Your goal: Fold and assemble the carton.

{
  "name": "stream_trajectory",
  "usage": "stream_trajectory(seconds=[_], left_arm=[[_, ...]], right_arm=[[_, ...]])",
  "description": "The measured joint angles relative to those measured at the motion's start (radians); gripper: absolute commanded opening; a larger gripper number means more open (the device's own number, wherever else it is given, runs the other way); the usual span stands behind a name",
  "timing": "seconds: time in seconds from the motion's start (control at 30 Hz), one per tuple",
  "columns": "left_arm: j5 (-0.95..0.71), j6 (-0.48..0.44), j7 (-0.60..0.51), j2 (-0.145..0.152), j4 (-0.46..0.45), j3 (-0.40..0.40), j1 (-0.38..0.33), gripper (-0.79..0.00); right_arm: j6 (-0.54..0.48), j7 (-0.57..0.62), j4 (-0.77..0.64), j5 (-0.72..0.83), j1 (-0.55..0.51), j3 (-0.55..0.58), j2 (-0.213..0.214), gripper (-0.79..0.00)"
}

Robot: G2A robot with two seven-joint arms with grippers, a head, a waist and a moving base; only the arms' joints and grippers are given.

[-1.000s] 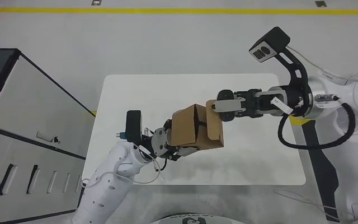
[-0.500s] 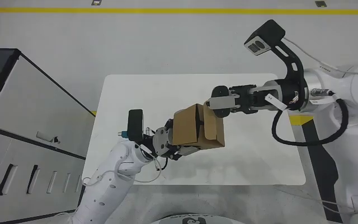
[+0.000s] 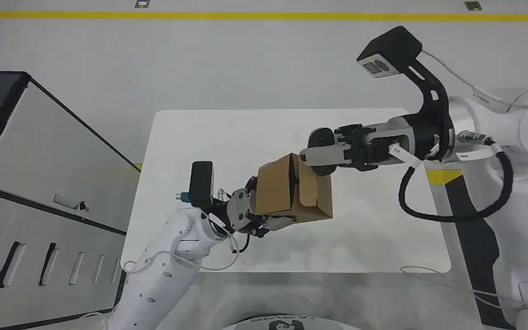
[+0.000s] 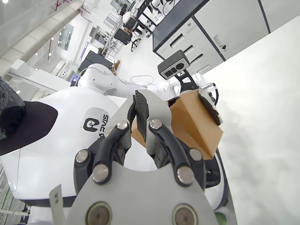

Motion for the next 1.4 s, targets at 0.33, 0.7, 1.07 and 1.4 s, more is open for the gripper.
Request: stream_trajectory(seconds=[0.33,0.7,1.07,1.4], left_arm=[[-0.023,0.003,-0.009,0.001,0.002,0.004,0.002,-0.785],[-0.045,0.032,-0.036,0.001,-0.008,0.011,-0.001,-0.785],[-0.052,0.035,-0.048,0.003,-0.011,0.008,-0.004,-0.785],[-0.052,0.031,-0.052,0.004,-0.006,0.009,-0.009,-0.785]], right_arm=[[-0.005,0.004,-0.004,-0.003,-0.011,0.004,0.002,-0.785],[-0.021,0.032,-0.055,-0.090,0.006,0.015,0.009,-0.785],[-0.070,0.067,-0.068,-0.150,0.057,-0.007,0.011,-0.785],[-0.106,0.071,-0.048,-0.167,0.120,-0.038,0.008,-0.785]])
